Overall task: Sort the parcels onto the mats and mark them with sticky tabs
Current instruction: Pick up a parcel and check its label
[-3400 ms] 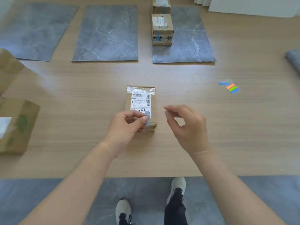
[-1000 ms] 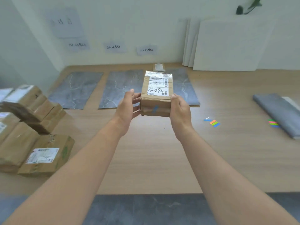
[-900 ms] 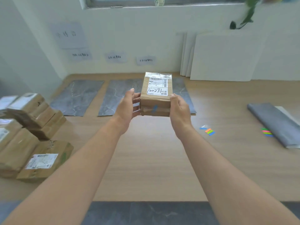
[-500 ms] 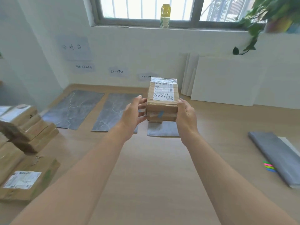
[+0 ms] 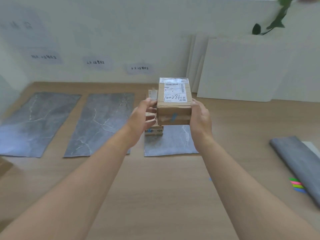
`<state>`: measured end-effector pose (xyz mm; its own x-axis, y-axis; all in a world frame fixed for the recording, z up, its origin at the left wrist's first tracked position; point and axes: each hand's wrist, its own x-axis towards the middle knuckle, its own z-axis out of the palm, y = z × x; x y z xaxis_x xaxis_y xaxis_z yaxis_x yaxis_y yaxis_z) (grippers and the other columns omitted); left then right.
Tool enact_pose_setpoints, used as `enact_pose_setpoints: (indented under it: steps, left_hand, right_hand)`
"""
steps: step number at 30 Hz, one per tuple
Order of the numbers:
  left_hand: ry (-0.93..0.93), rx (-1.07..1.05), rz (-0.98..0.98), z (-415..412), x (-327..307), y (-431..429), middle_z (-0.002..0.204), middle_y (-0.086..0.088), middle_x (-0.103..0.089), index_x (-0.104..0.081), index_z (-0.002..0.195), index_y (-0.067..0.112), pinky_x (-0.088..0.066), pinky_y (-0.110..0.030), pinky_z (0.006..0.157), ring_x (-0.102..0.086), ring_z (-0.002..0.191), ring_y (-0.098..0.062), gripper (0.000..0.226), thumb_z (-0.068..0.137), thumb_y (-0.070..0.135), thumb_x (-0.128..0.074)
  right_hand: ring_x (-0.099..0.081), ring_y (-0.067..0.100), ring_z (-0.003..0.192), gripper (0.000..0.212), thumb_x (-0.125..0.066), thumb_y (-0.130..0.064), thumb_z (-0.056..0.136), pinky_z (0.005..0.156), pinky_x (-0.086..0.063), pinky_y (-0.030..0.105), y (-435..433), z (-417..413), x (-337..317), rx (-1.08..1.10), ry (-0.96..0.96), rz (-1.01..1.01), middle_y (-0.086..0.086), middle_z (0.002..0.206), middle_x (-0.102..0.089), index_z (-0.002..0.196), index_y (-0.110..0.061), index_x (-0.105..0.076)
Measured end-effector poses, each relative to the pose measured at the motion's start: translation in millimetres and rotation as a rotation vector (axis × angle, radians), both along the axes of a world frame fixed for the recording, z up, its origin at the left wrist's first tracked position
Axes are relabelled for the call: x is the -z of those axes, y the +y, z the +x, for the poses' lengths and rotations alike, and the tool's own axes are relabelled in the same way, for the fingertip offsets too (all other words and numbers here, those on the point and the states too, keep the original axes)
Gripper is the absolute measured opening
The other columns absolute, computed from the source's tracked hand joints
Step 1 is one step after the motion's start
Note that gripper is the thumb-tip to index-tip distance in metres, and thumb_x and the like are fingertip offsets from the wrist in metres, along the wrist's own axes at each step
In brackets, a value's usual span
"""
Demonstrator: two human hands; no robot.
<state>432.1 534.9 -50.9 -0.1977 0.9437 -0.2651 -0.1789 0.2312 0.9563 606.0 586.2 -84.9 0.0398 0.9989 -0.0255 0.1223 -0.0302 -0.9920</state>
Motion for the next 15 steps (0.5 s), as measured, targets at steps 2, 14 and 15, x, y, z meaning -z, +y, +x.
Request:
enact_pose_setpoints:
  steps: [2,14,15]
  left_hand:
    - [0.029,0.018,-0.028,3.2,9.3,24.7,0.110,-0.006,-0.061,-0.069,0.121,0.020,-0.050,-0.043,0.101,-0.059,0.100,-0.023,0.044,0.104,0.047,-0.038]
    - [0.066,0.032,-0.231,26.8,92.0,183.2,0.125,0.004,-0.061,-0.064,0.115,0.031,-0.046,-0.043,0.108,-0.056,0.123,-0.021,0.033,0.103,0.050,-0.039]
    - [0.058,0.025,-0.246,26.6,100.2,196.9,0.125,0.006,-0.060,-0.062,0.120,0.029,-0.044,-0.042,0.110,-0.055,0.124,-0.020,0.035,0.104,0.049,-0.038]
  right_hand:
    - [-0.061,0.009,0.118,0.052,-0.040,-0.060,0.085,0.108,-0.047,0.044,20.0,3.9,9.9,0.008,-0.003,-0.035,-0.006,0.130,-0.063,0.127,-0.042,-0.065]
    - [-0.053,0.005,0.127,0.052,-0.042,-0.054,0.093,0.114,-0.041,0.039,169.7,11.6,90.6,0.019,0.001,-0.179,-0.012,0.139,-0.056,0.140,-0.037,-0.057]
    - [-0.053,0.005,0.127,0.052,-0.042,-0.054,0.092,0.114,-0.041,0.039,181.5,9.9,98.4,0.029,0.012,-0.193,-0.011,0.138,-0.057,0.139,-0.037,-0.058]
